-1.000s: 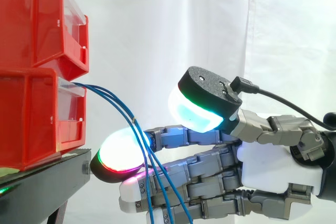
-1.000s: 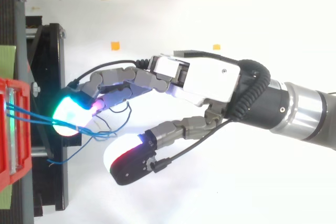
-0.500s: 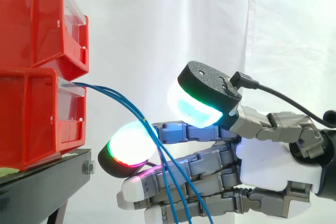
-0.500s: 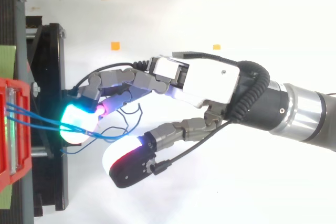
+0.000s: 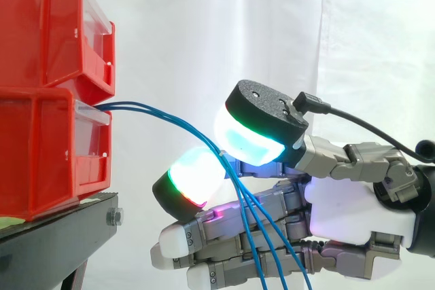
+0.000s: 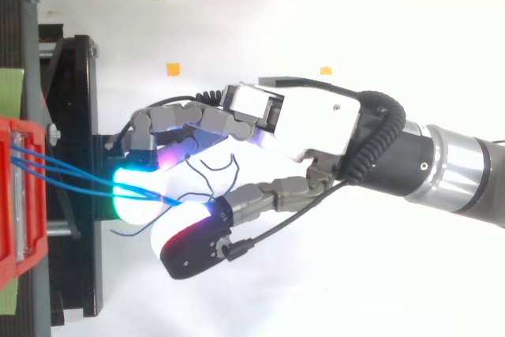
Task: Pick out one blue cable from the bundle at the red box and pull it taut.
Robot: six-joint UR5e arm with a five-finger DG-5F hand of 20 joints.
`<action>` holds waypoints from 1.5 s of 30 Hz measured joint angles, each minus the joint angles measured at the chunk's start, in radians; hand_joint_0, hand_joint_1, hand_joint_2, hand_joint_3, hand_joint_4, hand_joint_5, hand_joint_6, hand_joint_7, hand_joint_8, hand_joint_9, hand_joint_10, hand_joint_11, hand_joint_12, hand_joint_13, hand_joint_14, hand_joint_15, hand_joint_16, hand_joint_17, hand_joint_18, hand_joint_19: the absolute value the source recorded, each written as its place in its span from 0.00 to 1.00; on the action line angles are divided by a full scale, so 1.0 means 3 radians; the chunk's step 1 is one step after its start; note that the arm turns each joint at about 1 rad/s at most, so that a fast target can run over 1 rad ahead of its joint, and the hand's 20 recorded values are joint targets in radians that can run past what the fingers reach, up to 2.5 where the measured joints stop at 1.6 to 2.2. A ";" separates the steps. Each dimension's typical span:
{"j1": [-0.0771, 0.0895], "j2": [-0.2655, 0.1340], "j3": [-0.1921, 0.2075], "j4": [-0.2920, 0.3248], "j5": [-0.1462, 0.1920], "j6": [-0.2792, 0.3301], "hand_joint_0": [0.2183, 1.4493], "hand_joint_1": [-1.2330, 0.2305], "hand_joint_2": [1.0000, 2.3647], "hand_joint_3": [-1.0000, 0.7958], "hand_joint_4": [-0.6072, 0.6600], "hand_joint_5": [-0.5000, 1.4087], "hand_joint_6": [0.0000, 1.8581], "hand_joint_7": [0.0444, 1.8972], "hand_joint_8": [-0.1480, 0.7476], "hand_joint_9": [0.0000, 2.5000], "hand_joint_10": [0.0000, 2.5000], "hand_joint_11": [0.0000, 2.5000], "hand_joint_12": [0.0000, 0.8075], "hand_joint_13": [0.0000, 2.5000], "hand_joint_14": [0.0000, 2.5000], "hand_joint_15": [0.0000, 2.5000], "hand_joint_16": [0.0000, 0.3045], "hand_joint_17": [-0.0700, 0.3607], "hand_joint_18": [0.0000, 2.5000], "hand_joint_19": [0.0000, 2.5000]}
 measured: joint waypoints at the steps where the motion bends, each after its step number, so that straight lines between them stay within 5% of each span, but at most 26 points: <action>1: 0.0000 0.0000 0.0000 0.0000 0.0000 0.0002 0.30 0.44 0.01 0.35 0.59 0.20 0.32 0.71 0.47 0.30 0.00 0.11 0.37 0.20 0.00 0.02 0.14 0.39 0.15 0.16; 14: 0.0000 0.0000 0.0002 0.0000 0.0000 0.0041 0.30 0.45 0.02 0.42 0.60 0.19 0.40 0.62 0.48 0.31 0.00 0.13 0.38 0.20 0.00 0.03 0.14 0.38 0.16 0.16; 24: -0.0016 0.0002 0.0009 -0.0014 -0.0045 0.0093 0.27 0.56 0.00 0.28 0.60 0.19 0.36 0.64 0.48 0.31 0.00 0.13 0.40 0.21 0.00 0.03 0.15 0.40 0.17 0.17; 34: -0.0030 0.0002 0.0023 -0.0026 -0.0075 0.0114 0.30 0.51 0.02 0.43 0.59 0.18 0.42 0.62 0.49 0.33 0.01 0.14 0.38 0.22 0.00 0.05 0.14 0.39 0.17 0.17; 45: -0.0031 0.0002 0.0030 -0.0031 -0.0081 0.0115 0.29 0.45 0.02 0.47 0.60 0.17 0.45 0.59 0.50 0.31 0.01 0.15 0.39 0.22 0.00 0.05 0.14 0.39 0.17 0.17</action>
